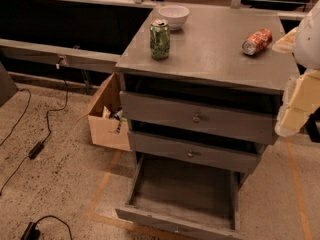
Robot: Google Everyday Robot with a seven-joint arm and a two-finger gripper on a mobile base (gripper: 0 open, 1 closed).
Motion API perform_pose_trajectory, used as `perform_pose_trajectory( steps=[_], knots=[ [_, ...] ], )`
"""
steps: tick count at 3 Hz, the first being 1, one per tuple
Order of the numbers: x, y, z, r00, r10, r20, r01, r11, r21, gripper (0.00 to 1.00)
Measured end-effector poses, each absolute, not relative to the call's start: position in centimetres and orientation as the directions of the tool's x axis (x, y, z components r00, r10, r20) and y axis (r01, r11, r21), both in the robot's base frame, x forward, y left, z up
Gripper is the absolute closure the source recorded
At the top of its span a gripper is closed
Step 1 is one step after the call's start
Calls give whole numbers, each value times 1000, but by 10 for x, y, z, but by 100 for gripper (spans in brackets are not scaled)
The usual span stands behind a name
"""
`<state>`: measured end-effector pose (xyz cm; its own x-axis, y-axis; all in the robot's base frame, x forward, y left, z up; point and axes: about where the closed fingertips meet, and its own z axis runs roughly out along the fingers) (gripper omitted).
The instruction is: Place coke can into bottom drawer
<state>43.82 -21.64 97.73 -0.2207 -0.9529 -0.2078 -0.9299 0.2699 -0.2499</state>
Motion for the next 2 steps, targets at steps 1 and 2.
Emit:
perform_pose_trajectory(
  steps=[1,2],
  knots=[
    [440,-218,981,-209,-957,-202,-928,259,-266,0],
    [447,-220,993,-127,-977,-173,-924,180,-338,0]
  ],
)
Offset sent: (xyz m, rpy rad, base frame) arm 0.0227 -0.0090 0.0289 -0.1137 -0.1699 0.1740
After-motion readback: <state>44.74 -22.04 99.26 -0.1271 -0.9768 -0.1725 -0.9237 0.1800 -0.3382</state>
